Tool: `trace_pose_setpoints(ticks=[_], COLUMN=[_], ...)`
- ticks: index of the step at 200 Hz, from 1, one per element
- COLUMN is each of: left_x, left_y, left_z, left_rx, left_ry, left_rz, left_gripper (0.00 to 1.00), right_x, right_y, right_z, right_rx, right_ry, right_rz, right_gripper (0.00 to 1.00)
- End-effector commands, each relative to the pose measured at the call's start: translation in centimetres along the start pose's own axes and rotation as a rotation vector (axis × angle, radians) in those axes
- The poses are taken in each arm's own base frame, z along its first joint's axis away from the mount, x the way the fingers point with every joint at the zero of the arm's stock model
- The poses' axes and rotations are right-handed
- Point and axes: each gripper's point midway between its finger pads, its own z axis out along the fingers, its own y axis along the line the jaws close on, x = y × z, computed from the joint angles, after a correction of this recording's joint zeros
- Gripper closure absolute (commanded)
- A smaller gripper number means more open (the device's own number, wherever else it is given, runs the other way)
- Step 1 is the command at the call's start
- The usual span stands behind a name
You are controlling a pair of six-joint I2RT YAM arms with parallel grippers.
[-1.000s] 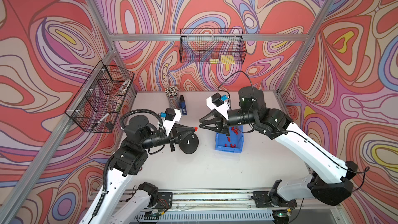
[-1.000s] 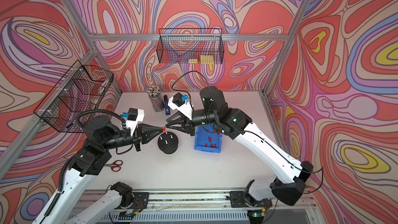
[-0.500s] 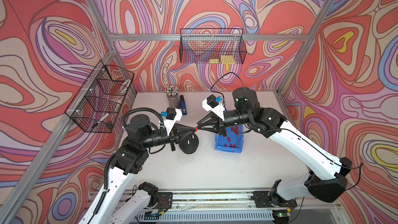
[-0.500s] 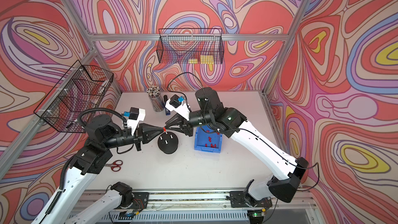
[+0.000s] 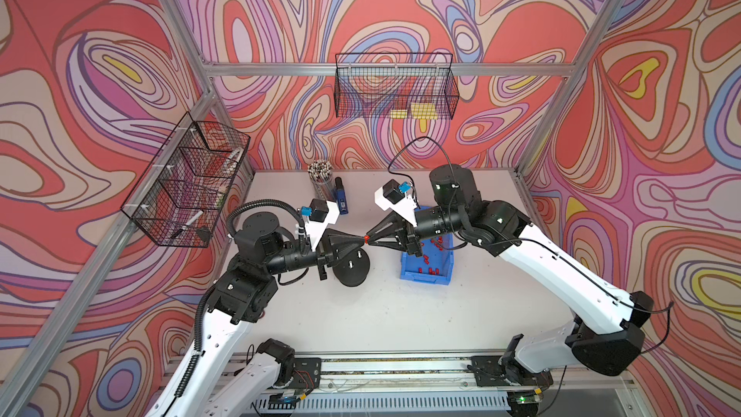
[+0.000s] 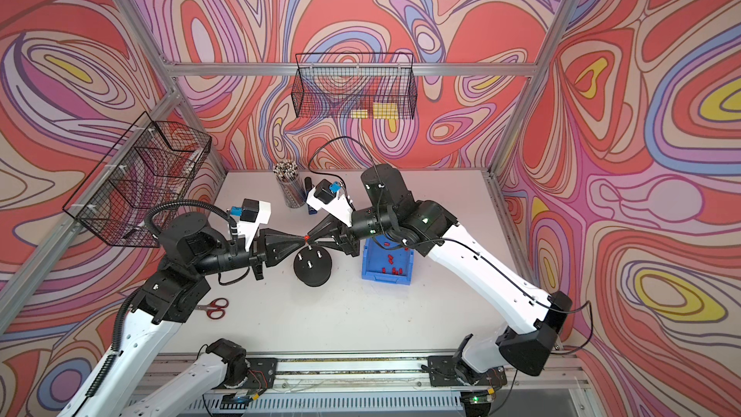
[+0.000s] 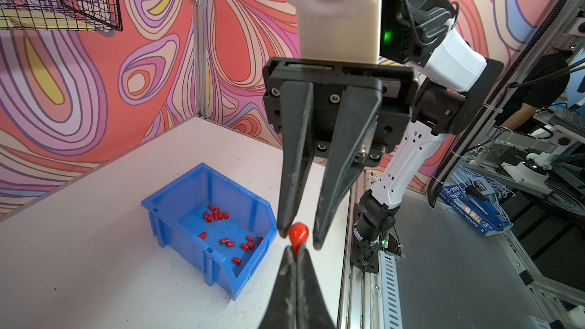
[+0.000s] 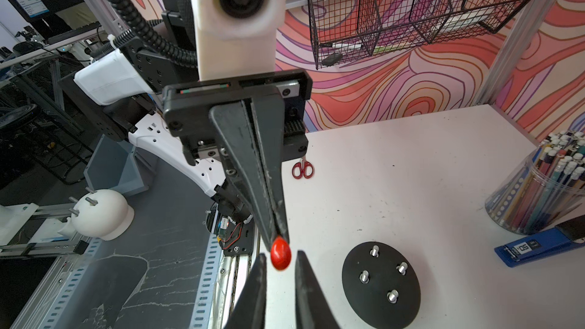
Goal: Cover the protruding screws with screw protection sleeves
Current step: Pick up the screw protection sleeve from the storage box.
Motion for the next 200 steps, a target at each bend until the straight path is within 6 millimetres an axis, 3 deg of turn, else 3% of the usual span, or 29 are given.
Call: trace_pose_setpoints(ticks=[1,127,200], left_x=[-0.32,0.37,0.65], left_y=[-0.54,-0.33,-0.06], left_z=[0.04,0.28,0.42], left_rx=[0.029,0.035,0.033], left_ry=[-0.012,0.000,0.007], left_rz=[0.025,0.009,0.004], left_gripper=[1.00,1.00,1.00], right_x=[-0.53,-0.99,-0.81], right_y=[0.44,0.31,0.27], right_z=[0.06,-0.25,-0.23], right_rx=[-0.020,0.002,0.003], right_ry=[-0.006,-0.021,-0.016], right_rz=[-0.011,-0.026,-0.026], right_gripper=[0.82,0.80,0.87])
